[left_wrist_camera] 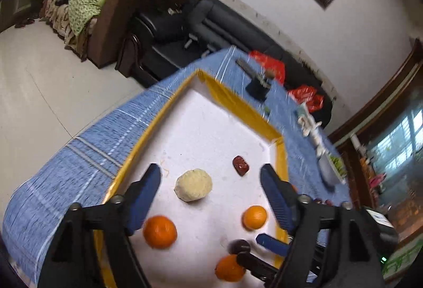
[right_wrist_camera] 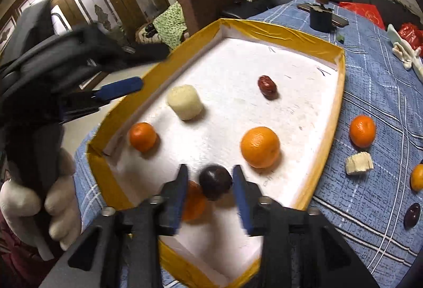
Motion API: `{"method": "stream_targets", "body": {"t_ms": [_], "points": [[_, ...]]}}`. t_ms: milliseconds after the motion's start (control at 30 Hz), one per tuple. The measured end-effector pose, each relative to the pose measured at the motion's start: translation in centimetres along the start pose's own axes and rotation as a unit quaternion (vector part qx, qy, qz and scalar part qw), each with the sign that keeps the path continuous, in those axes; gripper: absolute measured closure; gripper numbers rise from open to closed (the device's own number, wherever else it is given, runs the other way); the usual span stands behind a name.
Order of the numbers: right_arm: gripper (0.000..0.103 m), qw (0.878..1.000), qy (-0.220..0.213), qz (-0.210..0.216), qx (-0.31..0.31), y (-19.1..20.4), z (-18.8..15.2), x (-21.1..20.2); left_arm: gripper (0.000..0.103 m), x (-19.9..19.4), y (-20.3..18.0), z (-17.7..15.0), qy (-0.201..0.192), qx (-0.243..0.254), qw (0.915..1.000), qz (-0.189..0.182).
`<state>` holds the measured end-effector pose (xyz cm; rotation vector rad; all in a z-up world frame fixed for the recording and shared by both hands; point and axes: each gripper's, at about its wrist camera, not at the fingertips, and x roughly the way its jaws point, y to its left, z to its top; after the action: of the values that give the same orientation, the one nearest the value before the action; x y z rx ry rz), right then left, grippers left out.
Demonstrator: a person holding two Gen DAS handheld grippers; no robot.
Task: Organize fruits
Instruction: 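Carry the bun and plum into the tray and open both grippers, then grasp a dark plum with the right gripper while the left grasps a pale bun slice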
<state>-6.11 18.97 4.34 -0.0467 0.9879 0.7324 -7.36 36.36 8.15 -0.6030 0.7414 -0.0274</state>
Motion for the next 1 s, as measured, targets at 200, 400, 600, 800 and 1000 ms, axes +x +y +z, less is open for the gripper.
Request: {"method": "stream_targets", "body": {"t_ms": [200, 400, 600, 800, 1000], "points": [[0.044, 0.999, -0.04, 0.004, 0.028, -1.3, -0.6, -3.5, 0.014, -2.9, -1.3, -1.7, -0.019, -0.015, 0.9995, -0.02], [0.044, 0.993, -0.084, -0.018, 0.081, -5.4, -3.2, -8.8, 0.014, -2.3, -4.2, -3.2, 0.008, 0.001, 0.9992, -0.038], [0.044, 0.978, -0.106, -0.099, 0.152, -13.2, -6.8, -14.0, 0.014, -2.5, -5.8, -4.9, 0.016, 0.016, 0.9987, -0.047], [0.044, 0.963, -0.096, -0.133, 0.215, -18.9, -8.6, -15.3, 0.014, -0.5, -9.1, -6.5, 0.048, 0.048, 0.9961, -0.056], [0.051, 0.97, -0.061, -0.158, 0.175, -18.5, -7.1, -11.2, 0.014, 0.3, -11.6, -8.0, 0.067, 0.098, 0.9919, -0.045]]}}
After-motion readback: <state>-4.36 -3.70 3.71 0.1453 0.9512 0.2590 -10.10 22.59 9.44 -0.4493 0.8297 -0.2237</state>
